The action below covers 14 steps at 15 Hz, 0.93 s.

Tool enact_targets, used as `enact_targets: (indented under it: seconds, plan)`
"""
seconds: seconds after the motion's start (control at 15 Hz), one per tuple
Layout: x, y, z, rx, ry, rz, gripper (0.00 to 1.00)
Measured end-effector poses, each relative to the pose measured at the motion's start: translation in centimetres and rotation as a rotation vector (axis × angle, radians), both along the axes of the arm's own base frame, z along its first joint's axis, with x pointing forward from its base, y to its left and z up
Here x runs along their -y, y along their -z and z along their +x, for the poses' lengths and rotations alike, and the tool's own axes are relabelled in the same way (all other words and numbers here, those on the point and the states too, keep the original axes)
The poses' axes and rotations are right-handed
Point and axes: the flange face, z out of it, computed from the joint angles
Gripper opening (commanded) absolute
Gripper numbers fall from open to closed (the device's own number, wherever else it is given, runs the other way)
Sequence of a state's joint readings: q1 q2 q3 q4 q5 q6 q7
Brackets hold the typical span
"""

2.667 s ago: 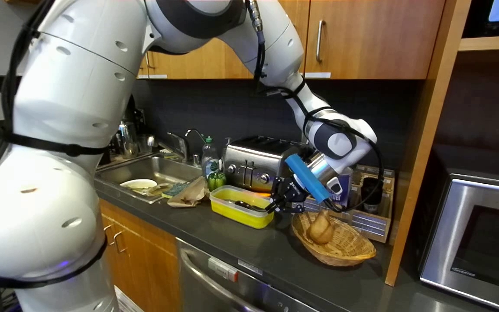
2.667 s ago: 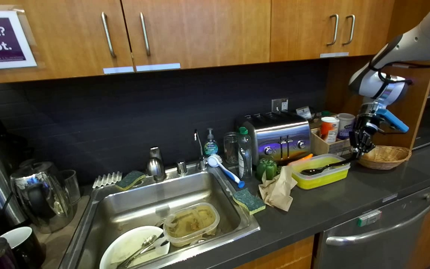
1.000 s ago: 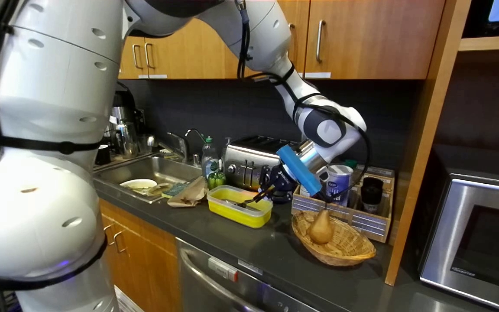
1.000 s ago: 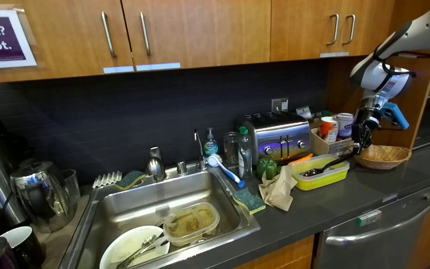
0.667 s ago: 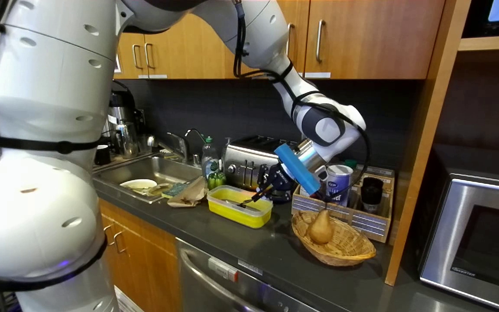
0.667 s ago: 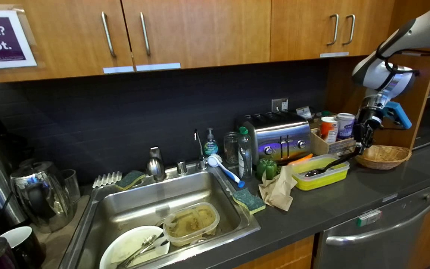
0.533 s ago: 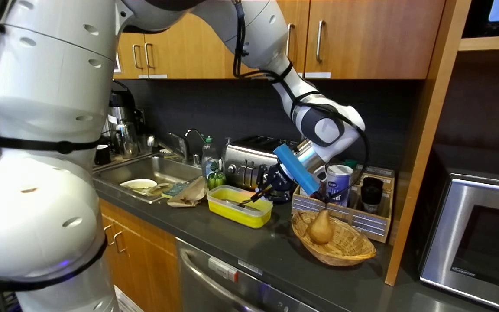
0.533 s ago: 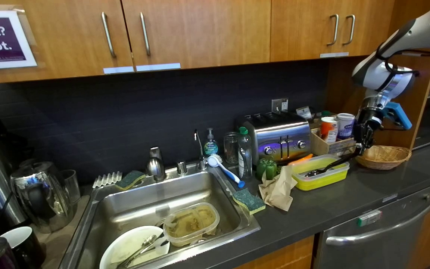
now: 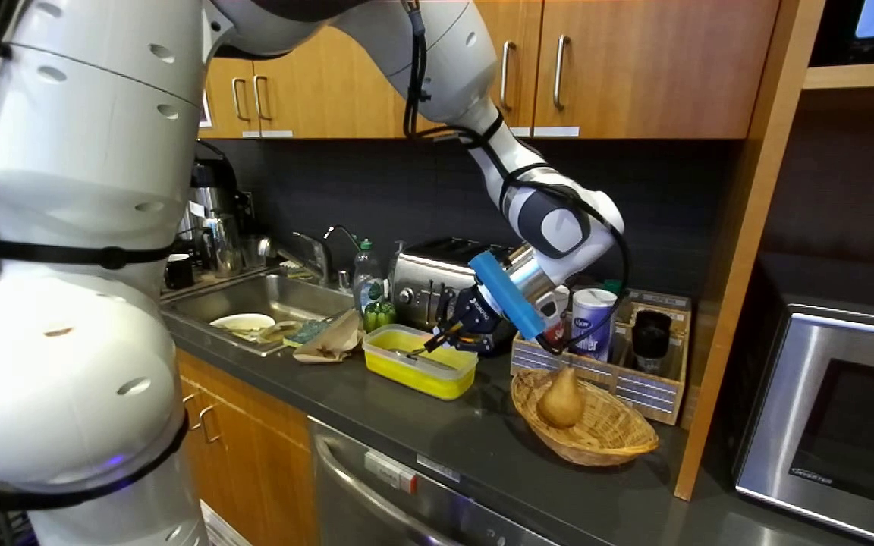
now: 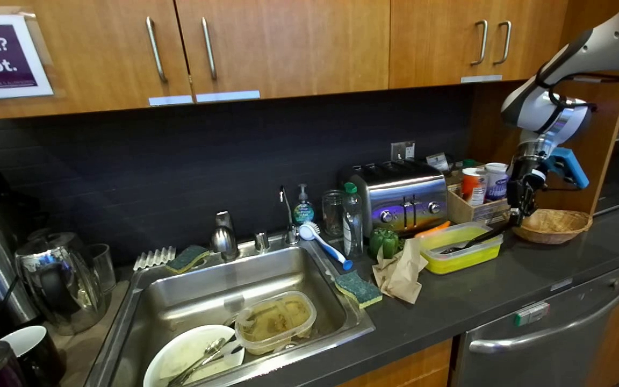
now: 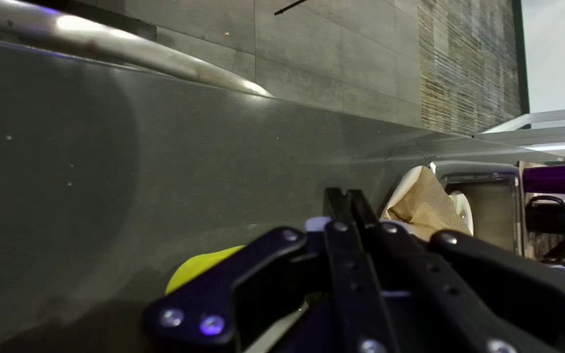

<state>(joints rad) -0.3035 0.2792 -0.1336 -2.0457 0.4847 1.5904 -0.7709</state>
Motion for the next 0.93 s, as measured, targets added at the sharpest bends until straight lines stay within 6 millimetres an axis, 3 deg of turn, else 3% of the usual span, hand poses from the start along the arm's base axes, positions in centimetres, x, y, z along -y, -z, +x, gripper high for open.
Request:
enact_targets:
  seconds: [0.93]
  plan:
    - [-1.3, 0.0, -0.3, -0.063, -0.036, 0.036, 0.01]
